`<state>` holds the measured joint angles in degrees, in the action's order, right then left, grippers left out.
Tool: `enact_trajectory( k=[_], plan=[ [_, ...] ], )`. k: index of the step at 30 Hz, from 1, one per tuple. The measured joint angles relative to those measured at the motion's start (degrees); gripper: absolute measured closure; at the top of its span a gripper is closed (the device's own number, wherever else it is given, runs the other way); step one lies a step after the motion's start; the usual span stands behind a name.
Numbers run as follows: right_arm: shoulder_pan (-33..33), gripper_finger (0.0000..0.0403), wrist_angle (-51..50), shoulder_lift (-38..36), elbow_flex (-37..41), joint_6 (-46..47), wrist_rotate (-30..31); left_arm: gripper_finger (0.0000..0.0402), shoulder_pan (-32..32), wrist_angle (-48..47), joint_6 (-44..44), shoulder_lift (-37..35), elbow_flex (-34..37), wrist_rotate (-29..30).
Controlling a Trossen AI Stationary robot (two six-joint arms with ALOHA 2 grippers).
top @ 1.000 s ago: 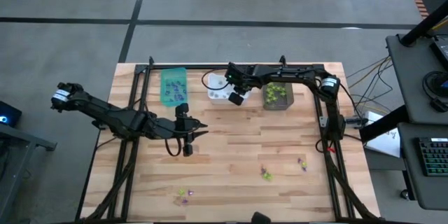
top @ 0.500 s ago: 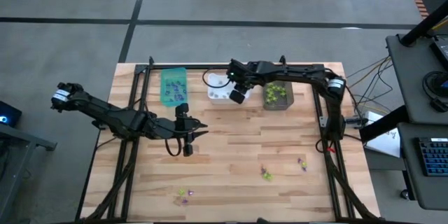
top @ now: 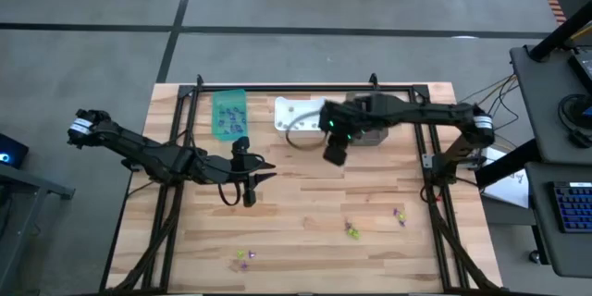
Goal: Sort Halloween decoration
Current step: Put the purple witch hat toy into the light blue bin
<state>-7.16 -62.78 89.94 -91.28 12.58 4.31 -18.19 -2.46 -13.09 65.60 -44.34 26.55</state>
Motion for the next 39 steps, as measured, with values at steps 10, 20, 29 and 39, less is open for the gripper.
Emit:
enact_trajectory(
  k=[10,20,29,39],
  plan=[
    [16.96,0.0322,0.30,-5.59,7.97,12.25,0.12,0.0324,0.00,0.91,-3.98,0.00,0.09,-0.06],
    [28.32,0.0313,0.27,-5.88,18.23,28.45,-1.07,0.0324,-0.26,3.32,-5.02,0.00,0.11,-0.11],
    [33.88,0.0321,-0.29,-6.21,27.80,39.06,-9.04,0.0324,-0.26,3.89,-5.48,-0.02,0.11,-0.11],
    [35.04,0.0314,-2.05,-7.13,40.97,52.58,-13.95,0.0324,-0.26,3.93,-5.48,-0.02,0.13,-0.11]
  ],
)
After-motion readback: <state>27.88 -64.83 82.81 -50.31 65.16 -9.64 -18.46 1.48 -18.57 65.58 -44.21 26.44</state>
